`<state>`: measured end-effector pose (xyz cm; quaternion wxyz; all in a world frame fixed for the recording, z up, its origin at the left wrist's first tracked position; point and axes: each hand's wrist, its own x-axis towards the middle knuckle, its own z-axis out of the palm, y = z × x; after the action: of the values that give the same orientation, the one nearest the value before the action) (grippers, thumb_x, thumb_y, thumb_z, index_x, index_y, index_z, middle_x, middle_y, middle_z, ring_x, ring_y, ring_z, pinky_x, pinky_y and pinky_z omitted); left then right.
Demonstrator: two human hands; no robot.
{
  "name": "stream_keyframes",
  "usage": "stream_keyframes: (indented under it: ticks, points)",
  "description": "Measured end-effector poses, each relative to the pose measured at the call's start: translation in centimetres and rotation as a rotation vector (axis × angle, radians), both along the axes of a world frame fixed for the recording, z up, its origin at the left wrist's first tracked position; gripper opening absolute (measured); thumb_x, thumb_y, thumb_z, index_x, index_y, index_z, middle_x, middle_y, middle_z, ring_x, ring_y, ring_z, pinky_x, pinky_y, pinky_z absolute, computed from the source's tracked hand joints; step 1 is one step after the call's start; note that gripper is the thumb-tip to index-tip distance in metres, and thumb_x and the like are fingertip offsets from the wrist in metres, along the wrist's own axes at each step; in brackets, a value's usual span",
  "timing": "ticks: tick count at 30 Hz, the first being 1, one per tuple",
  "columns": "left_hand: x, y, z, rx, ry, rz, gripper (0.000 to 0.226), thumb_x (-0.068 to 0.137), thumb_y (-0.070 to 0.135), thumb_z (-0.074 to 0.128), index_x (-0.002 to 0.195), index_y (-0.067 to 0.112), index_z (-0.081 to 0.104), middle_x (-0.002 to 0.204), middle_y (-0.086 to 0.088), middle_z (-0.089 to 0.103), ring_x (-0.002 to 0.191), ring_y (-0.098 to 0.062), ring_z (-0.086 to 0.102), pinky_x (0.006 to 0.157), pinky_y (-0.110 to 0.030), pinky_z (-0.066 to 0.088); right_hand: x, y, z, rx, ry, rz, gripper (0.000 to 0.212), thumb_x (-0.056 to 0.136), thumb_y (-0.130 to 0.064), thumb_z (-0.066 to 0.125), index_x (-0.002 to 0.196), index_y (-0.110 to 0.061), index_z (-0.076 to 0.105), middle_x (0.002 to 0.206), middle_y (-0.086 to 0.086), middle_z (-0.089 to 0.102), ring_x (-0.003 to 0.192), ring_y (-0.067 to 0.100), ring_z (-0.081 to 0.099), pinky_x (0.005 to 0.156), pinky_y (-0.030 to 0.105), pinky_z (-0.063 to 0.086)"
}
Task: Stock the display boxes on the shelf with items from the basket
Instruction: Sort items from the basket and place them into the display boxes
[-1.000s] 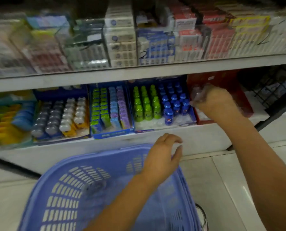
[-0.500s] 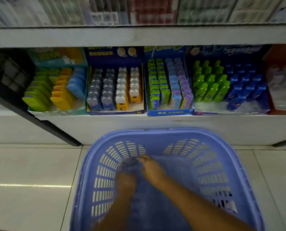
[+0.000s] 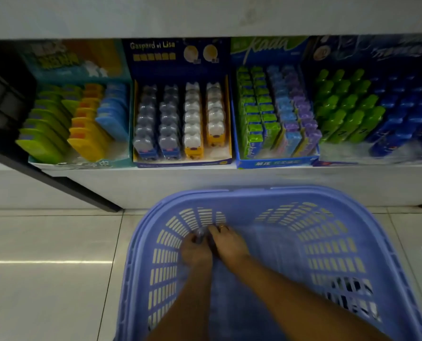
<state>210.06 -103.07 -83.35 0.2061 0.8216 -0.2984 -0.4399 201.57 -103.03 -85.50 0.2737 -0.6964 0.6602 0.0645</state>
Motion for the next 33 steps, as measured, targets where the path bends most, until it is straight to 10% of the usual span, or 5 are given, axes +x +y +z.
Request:
stream_keyframes:
  ticks: [6,11,18,26,33]
  points:
    - [-0.5,0.2,3.0,0.028,0.368,-0.064,0.033,0.096,0.021,0.054,0.070,0.002,0.063,0.065,-0.022,0.057,0.062,-0.028,0.056,0.059,-0.031,0.044,-3.9,-0.5,6.0,0.182,-0.410,-0.305,0.022,0.092,-0.017,0.053,0.093,0.001,0.065,0.089,0.018,0.064,0.084,0.022,0.059,0.078,0.037,0.048]
    - [-3.6,0.0,9.3,0.093,0.873,-0.031,0.019,0.095,0.016,0.048,0.082,0.015,0.062,0.059,0.003,0.065,0.051,-0.005,0.058,0.056,-0.021,0.045,-11.0,0.6,16.5,0.565,-1.060,-0.403,0.030,0.092,-0.019,0.057,0.119,-0.006,0.058,0.093,0.007,0.067,0.071,0.017,0.066,0.062,0.025,0.054]
    - [-10.7,-0.3,20.1,-0.054,0.882,-0.485,0.016,0.092,0.018,0.054,0.078,0.013,0.059,0.061,0.000,0.055,0.043,-0.006,0.048,0.039,-0.015,0.036,-22.2,4.6,26.5,-0.026,-1.368,-0.524,0.029,0.081,-0.012,0.055,0.110,-0.010,0.060,0.100,0.003,0.068,0.093,0.013,0.065,0.084,0.026,0.053]
    - [-21.3,-0.8,26.8,-0.237,0.754,-0.658,0.009,0.095,0.022,0.056,0.088,0.016,0.057,0.072,-0.001,0.048,0.058,-0.010,0.047,0.043,-0.018,0.039,-37.4,3.9,28.9,-0.754,-0.945,-0.891,0.018,0.088,-0.006,0.062,0.104,-0.014,0.062,0.088,-0.007,0.064,0.080,0.003,0.060,0.072,0.014,0.049]
    - [-25.9,-1.6,28.1,-0.494,0.610,-0.764,0.016,0.085,0.029,0.068,0.089,0.015,0.062,0.053,0.009,0.051,0.051,-0.009,0.046,0.058,-0.027,0.041,-45.8,-1.1,29.5,-0.878,-0.398,-0.774,0.030,0.083,-0.008,0.068,0.112,0.000,0.064,0.109,0.015,0.067,0.101,0.022,0.061,0.084,0.015,0.044]
